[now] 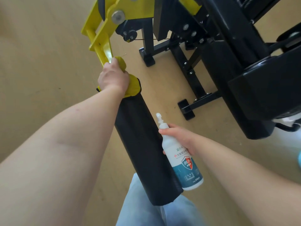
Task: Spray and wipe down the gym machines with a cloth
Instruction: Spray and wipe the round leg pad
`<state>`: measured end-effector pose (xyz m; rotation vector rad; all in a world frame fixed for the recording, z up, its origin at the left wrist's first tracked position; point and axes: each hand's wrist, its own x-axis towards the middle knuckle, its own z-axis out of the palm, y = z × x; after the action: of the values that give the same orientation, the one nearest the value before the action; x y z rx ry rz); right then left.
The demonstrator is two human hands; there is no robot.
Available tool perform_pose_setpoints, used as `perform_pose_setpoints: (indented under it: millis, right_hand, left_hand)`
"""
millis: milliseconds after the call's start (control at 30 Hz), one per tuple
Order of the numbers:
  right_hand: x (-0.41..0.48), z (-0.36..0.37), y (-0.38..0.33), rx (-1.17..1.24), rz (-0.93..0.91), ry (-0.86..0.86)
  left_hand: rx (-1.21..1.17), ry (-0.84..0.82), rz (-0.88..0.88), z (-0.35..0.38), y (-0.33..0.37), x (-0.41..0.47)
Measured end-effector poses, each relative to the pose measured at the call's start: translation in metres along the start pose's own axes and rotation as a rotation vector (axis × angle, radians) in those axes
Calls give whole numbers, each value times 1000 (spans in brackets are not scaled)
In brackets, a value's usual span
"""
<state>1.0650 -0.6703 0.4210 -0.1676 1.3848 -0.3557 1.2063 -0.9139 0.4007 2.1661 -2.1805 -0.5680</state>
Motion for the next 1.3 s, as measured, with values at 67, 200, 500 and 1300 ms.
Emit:
perform_pose_setpoints:
  millis: [67,200,500,1300]
  right_hand:
    - [-3,-1,3,-9,-20,10]
    - [-11,5,5,-66,-74,-9]
    - [-25,13,17,-85,-186,-18]
    - [-63,-44,115,-282,-116,63]
  left_hand:
    - [-17,38,39,3,-6,-10]
    - [-20,46,172,8,-24,-37]
    - [97,-25,557,40,-33,-157]
    - [250,-378,853,81,-28,-365]
